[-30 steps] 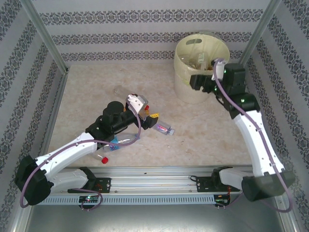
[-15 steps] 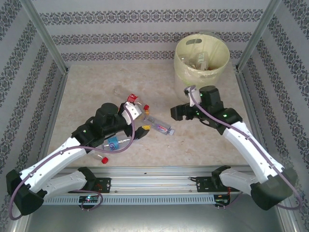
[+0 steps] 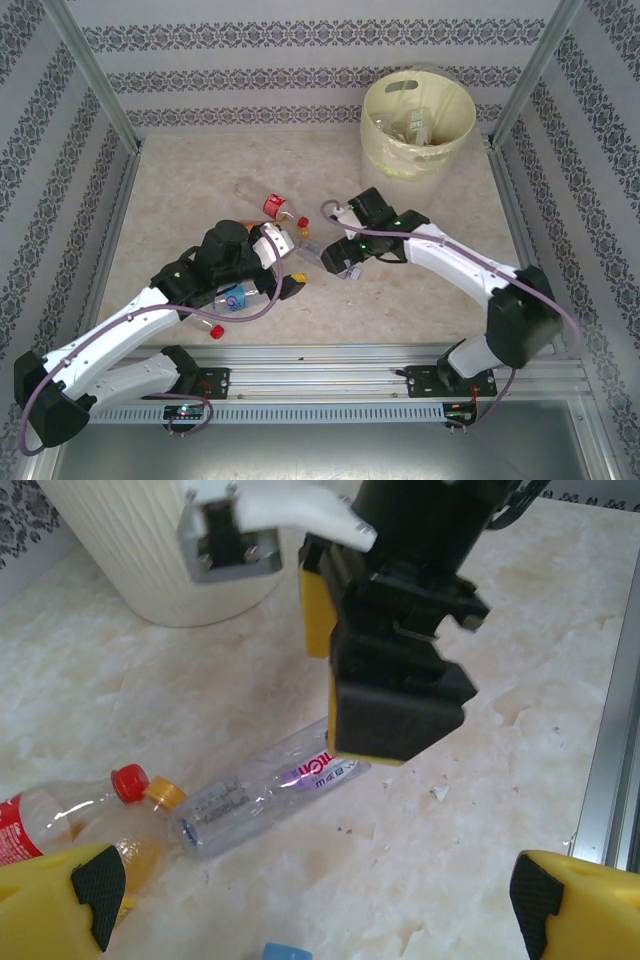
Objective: Put the plastic bottles in the bin
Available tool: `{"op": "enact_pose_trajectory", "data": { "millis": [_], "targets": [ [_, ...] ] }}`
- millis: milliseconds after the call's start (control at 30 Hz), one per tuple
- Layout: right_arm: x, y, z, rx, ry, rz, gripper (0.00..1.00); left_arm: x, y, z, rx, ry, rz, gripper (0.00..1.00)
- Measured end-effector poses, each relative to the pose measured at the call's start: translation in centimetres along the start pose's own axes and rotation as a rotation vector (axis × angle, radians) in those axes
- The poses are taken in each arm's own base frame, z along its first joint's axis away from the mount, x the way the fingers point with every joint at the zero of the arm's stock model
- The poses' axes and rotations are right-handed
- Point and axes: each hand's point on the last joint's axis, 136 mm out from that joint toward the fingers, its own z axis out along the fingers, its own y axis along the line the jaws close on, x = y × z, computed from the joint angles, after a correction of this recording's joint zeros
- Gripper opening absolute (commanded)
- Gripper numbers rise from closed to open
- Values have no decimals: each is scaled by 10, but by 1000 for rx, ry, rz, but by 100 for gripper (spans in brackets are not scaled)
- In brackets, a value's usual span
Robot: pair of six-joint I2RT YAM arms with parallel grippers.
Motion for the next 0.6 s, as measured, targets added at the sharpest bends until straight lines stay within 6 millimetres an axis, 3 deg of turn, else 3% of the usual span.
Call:
{"op": "enact_pose_trajectory", "data": {
  "millis": [233, 600],
  "targets": [
    [-5, 1, 36, 35, 93, -63, 94, 3, 3, 2, -18, 9, -37, 100],
    [-3, -4, 71, 80, 191, -106, 93, 8, 5, 6, -29, 31, -50, 100]
  ]
}}
